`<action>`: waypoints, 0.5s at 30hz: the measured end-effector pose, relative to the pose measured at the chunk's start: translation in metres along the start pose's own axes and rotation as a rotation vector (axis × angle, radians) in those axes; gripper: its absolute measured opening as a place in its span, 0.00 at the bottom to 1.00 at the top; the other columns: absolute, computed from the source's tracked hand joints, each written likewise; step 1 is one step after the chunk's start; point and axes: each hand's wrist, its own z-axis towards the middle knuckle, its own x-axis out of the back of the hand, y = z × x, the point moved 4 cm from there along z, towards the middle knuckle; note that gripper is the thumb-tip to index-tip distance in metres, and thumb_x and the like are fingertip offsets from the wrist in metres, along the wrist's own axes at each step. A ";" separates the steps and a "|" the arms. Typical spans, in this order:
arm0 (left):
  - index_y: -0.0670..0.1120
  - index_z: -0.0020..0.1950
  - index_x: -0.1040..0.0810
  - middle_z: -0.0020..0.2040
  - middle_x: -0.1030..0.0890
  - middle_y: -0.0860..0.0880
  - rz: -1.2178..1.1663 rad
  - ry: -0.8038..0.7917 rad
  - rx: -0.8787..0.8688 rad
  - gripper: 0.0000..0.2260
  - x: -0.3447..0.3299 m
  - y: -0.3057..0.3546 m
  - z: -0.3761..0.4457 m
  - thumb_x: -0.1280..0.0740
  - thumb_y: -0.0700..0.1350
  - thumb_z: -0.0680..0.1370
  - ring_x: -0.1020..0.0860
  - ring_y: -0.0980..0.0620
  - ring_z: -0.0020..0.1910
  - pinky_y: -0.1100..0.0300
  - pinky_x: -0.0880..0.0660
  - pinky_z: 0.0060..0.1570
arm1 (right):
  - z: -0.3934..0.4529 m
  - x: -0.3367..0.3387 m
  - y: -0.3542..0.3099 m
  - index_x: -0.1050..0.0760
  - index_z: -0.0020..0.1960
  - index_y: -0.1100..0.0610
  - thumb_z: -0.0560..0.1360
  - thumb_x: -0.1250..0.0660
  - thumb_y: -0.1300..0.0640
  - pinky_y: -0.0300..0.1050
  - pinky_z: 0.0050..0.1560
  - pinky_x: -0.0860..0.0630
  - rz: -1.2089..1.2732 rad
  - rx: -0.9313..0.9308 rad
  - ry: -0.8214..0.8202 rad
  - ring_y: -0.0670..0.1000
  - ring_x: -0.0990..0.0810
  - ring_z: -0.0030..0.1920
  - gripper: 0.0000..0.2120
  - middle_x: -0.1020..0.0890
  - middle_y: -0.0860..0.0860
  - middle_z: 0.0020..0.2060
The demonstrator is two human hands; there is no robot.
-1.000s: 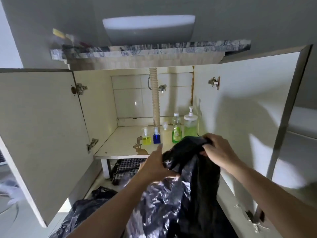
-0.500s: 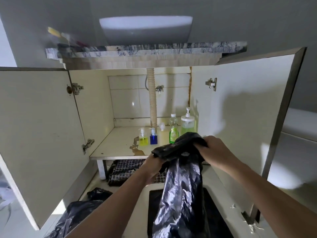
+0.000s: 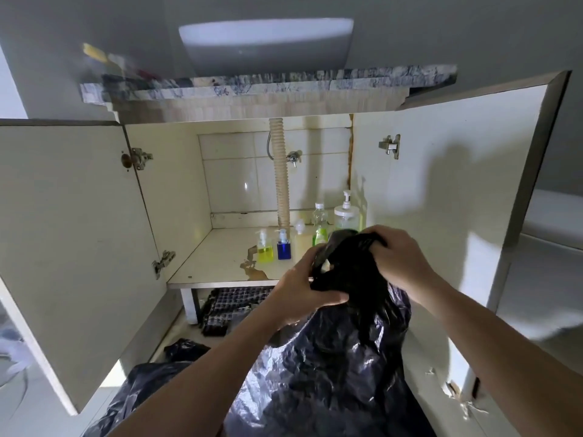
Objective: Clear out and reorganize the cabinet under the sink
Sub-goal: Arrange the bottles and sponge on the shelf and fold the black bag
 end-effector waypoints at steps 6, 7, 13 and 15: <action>0.55 0.53 0.20 0.45 0.18 0.61 0.271 -0.506 0.208 0.13 0.001 -0.021 -0.016 0.25 0.48 0.71 0.21 0.60 0.47 0.60 0.29 0.56 | 0.001 -0.007 0.004 0.24 0.35 0.57 0.76 0.41 0.62 0.43 0.37 0.34 0.483 -0.178 -0.050 0.51 0.27 0.34 0.13 0.25 0.51 0.30; 0.52 0.52 0.19 0.39 0.20 0.62 0.324 -0.530 0.222 0.11 0.000 -0.022 -0.017 0.25 0.49 0.71 0.23 0.63 0.41 0.64 0.29 0.49 | 0.001 -0.009 0.009 0.27 0.33 0.57 0.76 0.42 0.61 0.44 0.36 0.36 0.451 -0.202 -0.023 0.51 0.28 0.33 0.14 0.27 0.51 0.29; 0.53 0.38 0.21 0.32 0.23 0.55 0.507 -0.386 0.207 0.08 0.014 -0.024 -0.012 0.24 0.53 0.68 0.26 0.59 0.29 0.65 0.30 0.34 | 0.003 0.002 0.045 0.29 0.48 0.61 0.79 0.43 0.55 0.46 0.37 0.33 -0.259 -0.306 -0.101 0.59 0.26 0.42 0.09 0.23 0.60 0.43; 0.52 0.40 0.20 0.31 0.23 0.54 0.546 -0.311 0.152 0.06 0.016 -0.021 -0.010 0.24 0.51 0.69 0.27 0.59 0.28 0.64 0.29 0.34 | 0.001 0.005 0.041 0.36 0.65 0.61 0.76 0.41 0.60 0.49 0.48 0.27 -0.443 -0.255 -0.143 0.61 0.26 0.49 0.17 0.25 0.61 0.52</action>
